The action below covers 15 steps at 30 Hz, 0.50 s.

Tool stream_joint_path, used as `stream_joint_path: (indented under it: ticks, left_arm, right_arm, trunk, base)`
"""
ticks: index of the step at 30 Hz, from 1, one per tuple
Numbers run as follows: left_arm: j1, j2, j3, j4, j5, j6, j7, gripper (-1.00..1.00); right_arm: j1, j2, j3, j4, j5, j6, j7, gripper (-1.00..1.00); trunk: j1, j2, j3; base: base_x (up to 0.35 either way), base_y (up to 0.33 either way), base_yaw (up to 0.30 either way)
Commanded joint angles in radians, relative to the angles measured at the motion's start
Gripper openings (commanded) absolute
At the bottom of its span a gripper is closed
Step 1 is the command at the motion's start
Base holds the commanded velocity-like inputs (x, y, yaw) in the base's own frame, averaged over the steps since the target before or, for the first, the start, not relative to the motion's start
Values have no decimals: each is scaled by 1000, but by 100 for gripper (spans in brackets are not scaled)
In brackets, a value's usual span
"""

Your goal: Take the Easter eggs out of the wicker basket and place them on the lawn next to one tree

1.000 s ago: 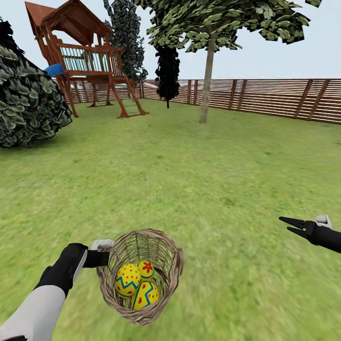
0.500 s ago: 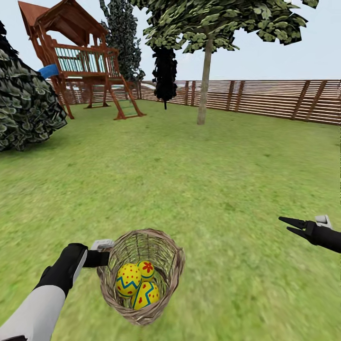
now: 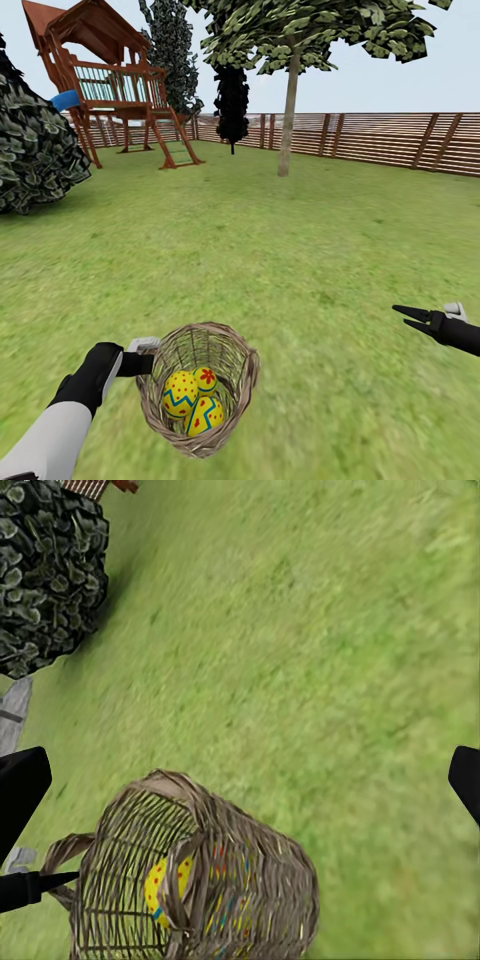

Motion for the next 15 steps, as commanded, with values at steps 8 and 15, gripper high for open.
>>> stream_joint_path:
  ticks: [8,15]
  left_arm:
    - [-1,0,4,-1,-1,5,-8,-100]
    - [-1,0,5,-1,-1,5,-8,-100]
  right_arm:
    - [0,0,-1,0,3,4,5,100]
    - [-1,0,-1,0,3,4,5,100]
  trunk:
    - [0,-1,-1]
    - [0,-1,-1]
  base:
    - [221,0,0]
    - [62,0,0]
